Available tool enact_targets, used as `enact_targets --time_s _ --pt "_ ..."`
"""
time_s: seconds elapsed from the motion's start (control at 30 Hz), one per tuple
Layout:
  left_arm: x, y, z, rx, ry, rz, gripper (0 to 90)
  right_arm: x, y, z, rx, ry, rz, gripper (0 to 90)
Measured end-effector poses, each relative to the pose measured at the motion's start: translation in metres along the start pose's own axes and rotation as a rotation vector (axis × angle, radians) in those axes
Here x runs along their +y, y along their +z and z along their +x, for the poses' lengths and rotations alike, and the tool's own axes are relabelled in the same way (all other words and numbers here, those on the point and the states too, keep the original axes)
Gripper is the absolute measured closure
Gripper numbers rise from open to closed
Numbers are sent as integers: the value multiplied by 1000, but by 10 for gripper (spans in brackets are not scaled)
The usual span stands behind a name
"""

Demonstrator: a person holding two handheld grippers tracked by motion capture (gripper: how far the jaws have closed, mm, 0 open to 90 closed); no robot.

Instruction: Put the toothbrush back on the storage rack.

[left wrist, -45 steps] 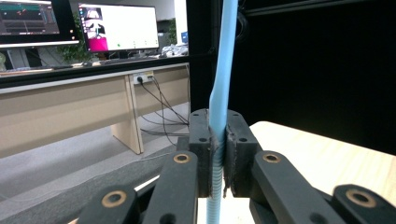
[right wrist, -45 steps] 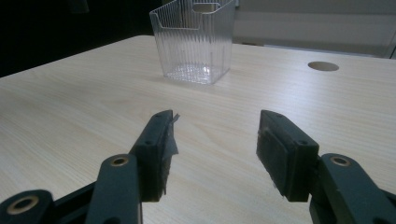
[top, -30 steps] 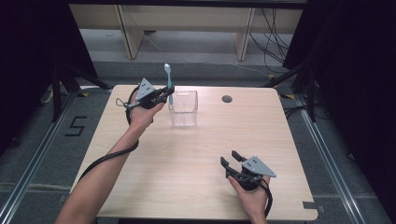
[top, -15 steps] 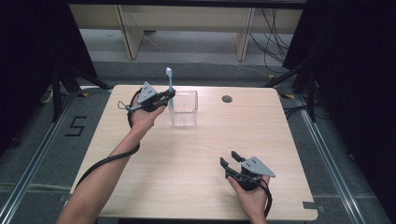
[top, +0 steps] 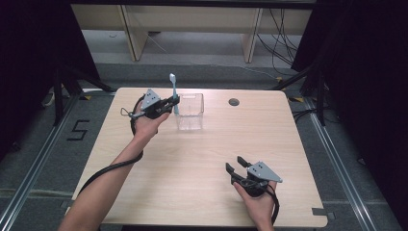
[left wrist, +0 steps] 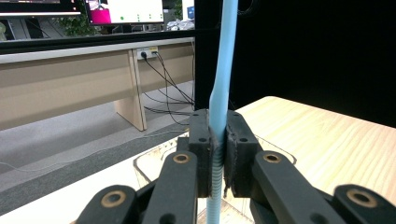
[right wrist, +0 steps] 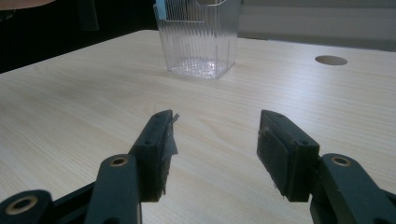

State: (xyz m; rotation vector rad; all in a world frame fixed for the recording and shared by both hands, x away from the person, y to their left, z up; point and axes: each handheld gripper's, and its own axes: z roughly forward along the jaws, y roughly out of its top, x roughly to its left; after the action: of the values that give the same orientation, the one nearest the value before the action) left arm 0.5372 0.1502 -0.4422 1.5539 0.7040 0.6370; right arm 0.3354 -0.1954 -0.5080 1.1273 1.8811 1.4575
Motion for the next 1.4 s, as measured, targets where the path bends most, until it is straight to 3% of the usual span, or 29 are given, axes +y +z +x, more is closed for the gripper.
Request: enact_targets --time_s 0.63,0.77,0.9,0.97,1.23,1.3,1.4 --pt "-11 -1 -2 22 -14 40 825 -1 2 0 22 -5 1 464" --pt "-16 -1 -2 24 -24 48 824 -1 1 -1 -2 -29 11 463" --pt "-18 -1 -2 24 -26 56 824 -2 2 0 9 -13 9 463" --pt "-19 -1 -2 23 -28 59 824 -2 2 -2 10 -44 13 462" --pt "-22 -1 -1 22 -31 68 821 -2 2 1 10 -8 28 460" --pt "-22 -1 -2 21 -30 71 821 -2 2 -1 -4 -33 18 459" --pt "-23 0 -2 19 -30 77 820 -3 3 0 12 -15 28 458"
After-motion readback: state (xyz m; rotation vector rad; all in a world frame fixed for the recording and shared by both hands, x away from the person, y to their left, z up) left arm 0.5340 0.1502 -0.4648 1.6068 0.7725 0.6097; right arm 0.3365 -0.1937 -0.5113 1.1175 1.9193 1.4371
